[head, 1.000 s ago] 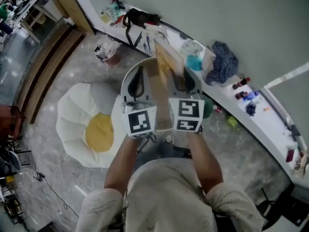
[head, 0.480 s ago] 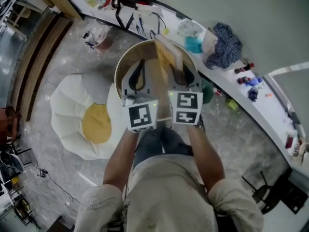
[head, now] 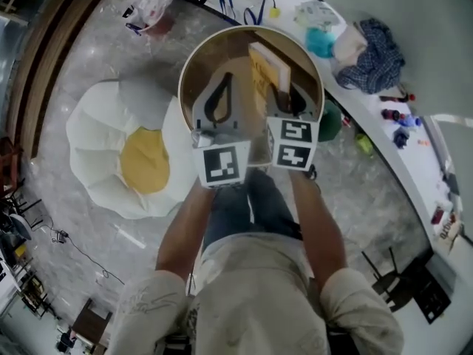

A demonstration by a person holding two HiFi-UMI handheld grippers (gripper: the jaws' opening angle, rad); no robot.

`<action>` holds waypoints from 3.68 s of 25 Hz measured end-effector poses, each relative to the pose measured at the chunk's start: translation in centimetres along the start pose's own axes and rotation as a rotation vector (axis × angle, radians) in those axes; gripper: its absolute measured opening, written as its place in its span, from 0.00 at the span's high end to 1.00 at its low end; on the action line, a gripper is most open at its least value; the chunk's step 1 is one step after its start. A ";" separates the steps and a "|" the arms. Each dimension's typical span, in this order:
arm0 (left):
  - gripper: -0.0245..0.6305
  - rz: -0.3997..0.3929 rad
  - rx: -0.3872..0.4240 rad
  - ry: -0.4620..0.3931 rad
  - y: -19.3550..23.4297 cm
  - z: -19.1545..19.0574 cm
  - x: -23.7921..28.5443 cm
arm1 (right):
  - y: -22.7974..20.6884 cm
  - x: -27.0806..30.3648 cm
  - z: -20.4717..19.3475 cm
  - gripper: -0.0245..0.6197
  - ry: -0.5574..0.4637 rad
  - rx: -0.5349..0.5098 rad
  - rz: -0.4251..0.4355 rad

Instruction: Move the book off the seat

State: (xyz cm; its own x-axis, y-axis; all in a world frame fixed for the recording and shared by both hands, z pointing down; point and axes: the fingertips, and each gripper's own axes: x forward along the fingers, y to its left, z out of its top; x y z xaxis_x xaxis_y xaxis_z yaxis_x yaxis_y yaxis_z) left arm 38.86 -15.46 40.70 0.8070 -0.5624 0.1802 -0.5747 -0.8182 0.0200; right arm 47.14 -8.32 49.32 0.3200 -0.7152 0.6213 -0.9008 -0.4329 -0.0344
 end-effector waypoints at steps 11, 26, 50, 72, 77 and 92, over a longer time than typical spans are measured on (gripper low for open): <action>0.96 0.024 -0.051 0.062 3.7 -8.0 4.2 | 1.6 10.0 -7.2 0.72 0.205 0.075 0.069; 0.96 -0.015 -0.083 0.124 3.2 -14.3 7.1 | 0.3 16.3 -14.2 0.72 0.346 0.181 0.061; 0.96 -0.110 -0.092 0.219 -2.5 -21.4 10.7 | -8.4 18.6 -19.1 0.62 0.354 0.240 -0.008; 0.96 -0.150 -0.048 0.224 -4.4 -22.4 10.7 | -8.1 19.2 -23.6 0.62 0.441 0.223 -0.015; 0.96 -0.137 -0.037 0.193 -4.1 -19.7 10.1 | -7.6 16.9 -20.3 0.71 0.377 0.225 -0.006; 0.96 -0.081 -0.027 0.090 -4.6 -5.3 6.3 | -8.2 2.6 -0.3 0.94 -0.122 0.103 -0.077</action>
State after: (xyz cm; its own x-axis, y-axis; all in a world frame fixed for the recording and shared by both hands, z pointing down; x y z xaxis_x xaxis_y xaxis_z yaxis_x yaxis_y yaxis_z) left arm 45.89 -14.64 46.94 0.8364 -0.4803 0.2641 -0.5121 -0.8566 0.0640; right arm 55.25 -6.48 51.42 0.4262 -0.7363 0.5255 -0.8393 -0.5386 -0.0740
